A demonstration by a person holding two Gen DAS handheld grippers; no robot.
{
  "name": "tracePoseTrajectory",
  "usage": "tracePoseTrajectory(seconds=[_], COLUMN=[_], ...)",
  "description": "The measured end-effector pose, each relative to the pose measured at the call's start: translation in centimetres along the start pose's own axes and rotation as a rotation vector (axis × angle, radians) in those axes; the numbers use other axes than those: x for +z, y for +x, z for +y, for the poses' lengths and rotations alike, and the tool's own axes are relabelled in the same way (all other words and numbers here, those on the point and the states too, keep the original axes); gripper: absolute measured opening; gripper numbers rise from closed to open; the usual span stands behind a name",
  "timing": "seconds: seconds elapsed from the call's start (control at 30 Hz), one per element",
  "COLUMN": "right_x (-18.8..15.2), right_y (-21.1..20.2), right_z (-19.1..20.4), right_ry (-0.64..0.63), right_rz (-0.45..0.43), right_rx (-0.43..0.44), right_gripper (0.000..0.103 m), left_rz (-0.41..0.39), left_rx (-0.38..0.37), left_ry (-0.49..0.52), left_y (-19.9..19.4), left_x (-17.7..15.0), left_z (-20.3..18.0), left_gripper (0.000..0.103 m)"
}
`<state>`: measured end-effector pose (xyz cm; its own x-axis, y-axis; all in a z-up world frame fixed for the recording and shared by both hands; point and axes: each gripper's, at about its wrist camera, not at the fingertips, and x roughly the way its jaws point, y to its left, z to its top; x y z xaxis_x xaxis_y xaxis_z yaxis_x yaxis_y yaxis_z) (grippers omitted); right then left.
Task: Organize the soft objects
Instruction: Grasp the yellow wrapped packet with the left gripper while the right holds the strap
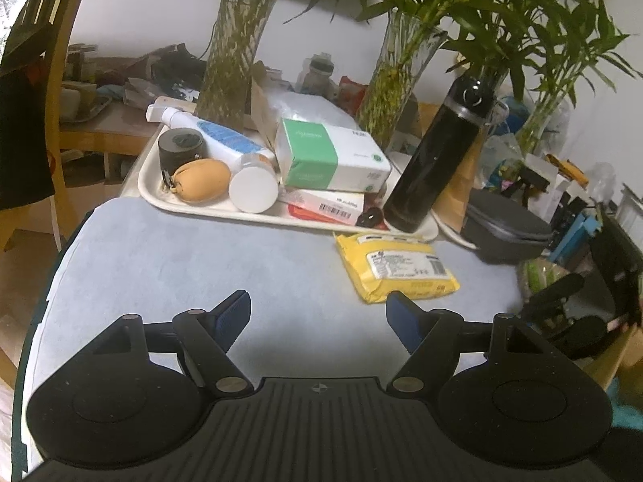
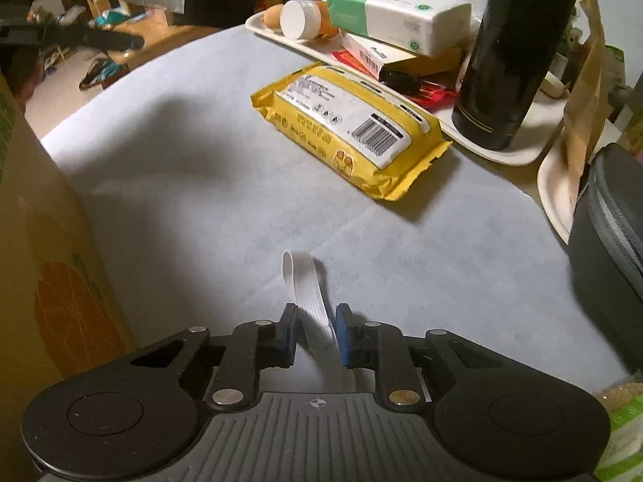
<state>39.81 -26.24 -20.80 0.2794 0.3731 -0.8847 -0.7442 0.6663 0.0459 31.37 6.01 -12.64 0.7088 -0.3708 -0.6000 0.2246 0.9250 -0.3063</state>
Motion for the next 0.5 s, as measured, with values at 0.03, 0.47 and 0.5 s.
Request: tracePoseTrajectory(seconds=[0.03,0.47,0.5], right_x=[-0.1,-1.1,-1.1], right_y=[-0.1,-1.3,-1.9], right_z=[-0.1,-0.5,-0.6], right_ry=[0.001,0.056,0.077], right_rz=[0.001,-0.012,-0.025], right_rx=[-0.010,-0.067,-0.073], right_gripper=[0.021,0.016,0.016], left_rz=[0.000,0.052,0.052], left_rx=[-0.003,-0.066,-0.071], left_ry=[0.005,0.255,0.274], left_y=[0.0,2.4,2.8], left_x=[0.2,4.2,4.3], left_z=[-0.2,-4.1,-4.2], left_gripper=[0.074,0.074,0.074])
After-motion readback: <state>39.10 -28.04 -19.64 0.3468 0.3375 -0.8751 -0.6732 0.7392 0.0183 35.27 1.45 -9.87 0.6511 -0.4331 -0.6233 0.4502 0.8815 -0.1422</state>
